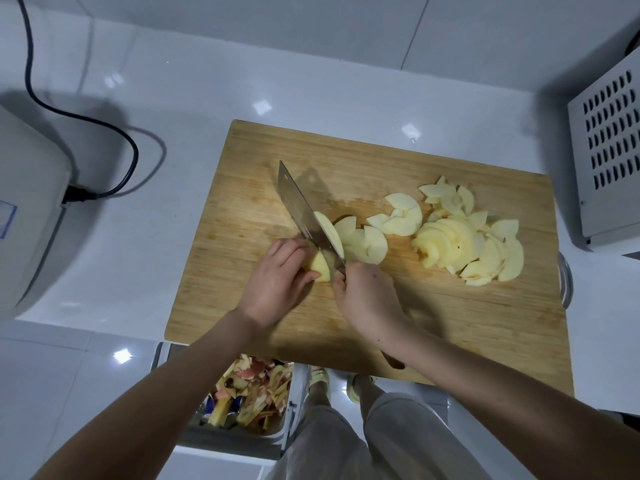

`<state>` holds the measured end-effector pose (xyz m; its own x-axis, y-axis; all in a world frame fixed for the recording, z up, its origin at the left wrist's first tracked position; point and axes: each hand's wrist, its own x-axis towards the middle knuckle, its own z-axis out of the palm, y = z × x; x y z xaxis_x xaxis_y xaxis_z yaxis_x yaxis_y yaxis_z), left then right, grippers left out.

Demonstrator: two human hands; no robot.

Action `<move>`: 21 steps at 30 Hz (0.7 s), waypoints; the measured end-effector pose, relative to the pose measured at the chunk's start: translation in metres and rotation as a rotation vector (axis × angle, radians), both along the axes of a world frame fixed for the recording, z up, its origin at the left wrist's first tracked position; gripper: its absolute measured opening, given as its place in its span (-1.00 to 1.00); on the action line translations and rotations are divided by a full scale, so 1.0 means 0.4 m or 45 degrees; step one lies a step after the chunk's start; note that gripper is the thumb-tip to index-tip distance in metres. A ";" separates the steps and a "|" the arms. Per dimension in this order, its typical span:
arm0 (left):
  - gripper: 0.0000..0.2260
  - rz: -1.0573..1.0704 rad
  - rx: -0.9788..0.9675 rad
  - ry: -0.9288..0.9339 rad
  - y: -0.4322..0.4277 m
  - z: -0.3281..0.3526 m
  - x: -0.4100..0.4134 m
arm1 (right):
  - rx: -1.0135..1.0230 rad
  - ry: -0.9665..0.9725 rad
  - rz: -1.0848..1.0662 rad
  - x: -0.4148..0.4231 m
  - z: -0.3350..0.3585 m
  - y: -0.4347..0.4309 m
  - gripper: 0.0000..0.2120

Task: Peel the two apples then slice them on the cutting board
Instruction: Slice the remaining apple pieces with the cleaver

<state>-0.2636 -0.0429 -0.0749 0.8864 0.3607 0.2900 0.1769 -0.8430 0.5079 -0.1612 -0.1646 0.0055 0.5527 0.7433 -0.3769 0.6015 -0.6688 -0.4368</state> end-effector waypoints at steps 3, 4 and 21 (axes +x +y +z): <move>-0.68 0.006 0.003 0.003 0.002 -0.003 -0.003 | 0.028 0.066 -0.050 0.010 0.004 -0.014 -0.74; -0.68 0.008 0.001 0.004 0.001 -0.003 -0.003 | 0.037 0.068 -0.060 0.014 0.015 -0.020 -0.71; -0.67 0.016 0.001 0.016 0.000 0.005 -0.002 | 0.064 -0.072 0.030 -0.002 0.104 -0.044 -0.79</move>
<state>-0.2645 -0.0427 -0.0730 0.8853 0.3719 0.2791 0.1941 -0.8410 0.5050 -0.1621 -0.1822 0.0472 0.5539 0.7736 -0.3078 0.6415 -0.6322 -0.4344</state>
